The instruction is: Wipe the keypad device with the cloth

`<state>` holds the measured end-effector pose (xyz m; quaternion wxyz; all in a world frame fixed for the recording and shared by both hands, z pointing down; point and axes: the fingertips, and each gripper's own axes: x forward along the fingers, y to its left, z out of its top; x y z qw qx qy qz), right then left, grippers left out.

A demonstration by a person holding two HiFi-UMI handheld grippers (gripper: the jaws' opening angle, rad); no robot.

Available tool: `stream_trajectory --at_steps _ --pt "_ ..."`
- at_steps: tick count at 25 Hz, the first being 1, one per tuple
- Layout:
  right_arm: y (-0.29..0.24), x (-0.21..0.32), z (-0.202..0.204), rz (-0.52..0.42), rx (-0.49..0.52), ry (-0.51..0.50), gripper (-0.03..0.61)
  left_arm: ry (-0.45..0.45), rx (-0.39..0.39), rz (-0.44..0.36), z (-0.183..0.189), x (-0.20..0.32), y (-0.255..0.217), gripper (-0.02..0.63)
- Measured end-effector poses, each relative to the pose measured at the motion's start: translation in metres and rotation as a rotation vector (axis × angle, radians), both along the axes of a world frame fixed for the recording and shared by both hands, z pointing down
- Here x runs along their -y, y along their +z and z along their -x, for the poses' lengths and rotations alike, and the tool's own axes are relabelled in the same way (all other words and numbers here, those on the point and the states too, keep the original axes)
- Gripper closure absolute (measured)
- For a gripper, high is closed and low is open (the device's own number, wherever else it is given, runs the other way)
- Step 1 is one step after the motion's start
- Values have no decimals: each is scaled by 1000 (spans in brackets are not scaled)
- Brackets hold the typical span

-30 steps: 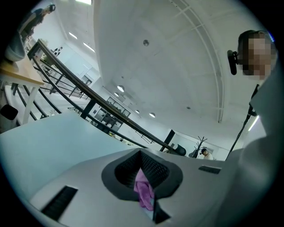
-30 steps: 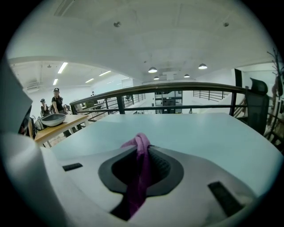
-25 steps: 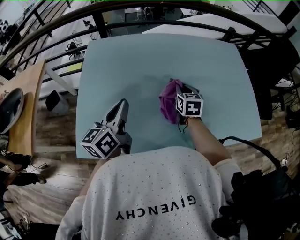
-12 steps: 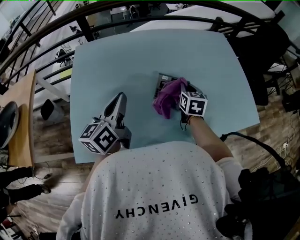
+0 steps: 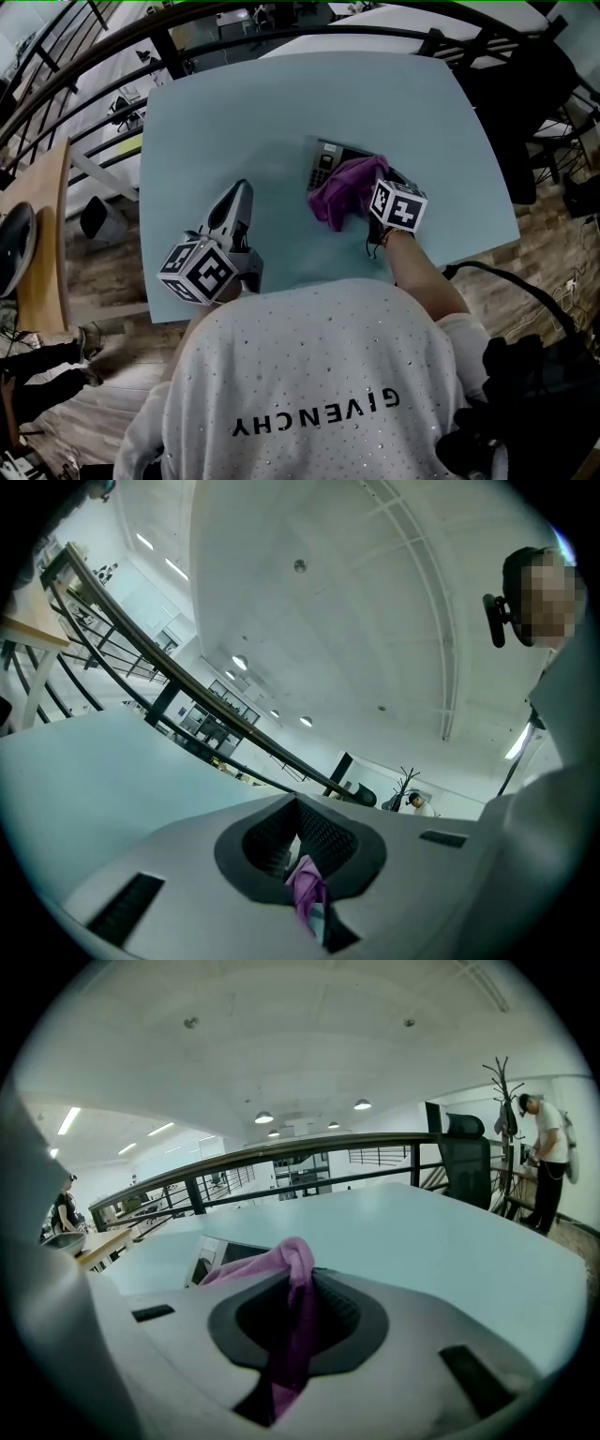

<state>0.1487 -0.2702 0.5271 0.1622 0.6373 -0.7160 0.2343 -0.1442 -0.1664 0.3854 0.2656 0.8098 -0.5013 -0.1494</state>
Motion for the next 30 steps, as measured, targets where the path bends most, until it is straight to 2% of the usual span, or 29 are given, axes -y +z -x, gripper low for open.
stream_trajectory --at_steps 4,8,12,16,20,24,30 --pt "-19 3 8 -53 -16 -11 545 -23 -6 -3 4 -4 1 620" --pt "-41 9 56 -118 2 -146 545 -51 -5 4 15 -12 4 620" --pt "-34 10 107 -102 38 -277 543 -109 0 19 36 -25 8 620" --pt "-11 8 132 -42 30 -355 543 -170 8 37 57 -38 14 621" --pt "7 3 139 23 56 -373 543 -196 10 54 68 -49 16 620" --pt "9 1 131 29 62 -349 543 -190 10 66 67 -52 18 620" --pt "13 -3 97 44 57 -247 543 -132 16 73 49 -42 22 620"
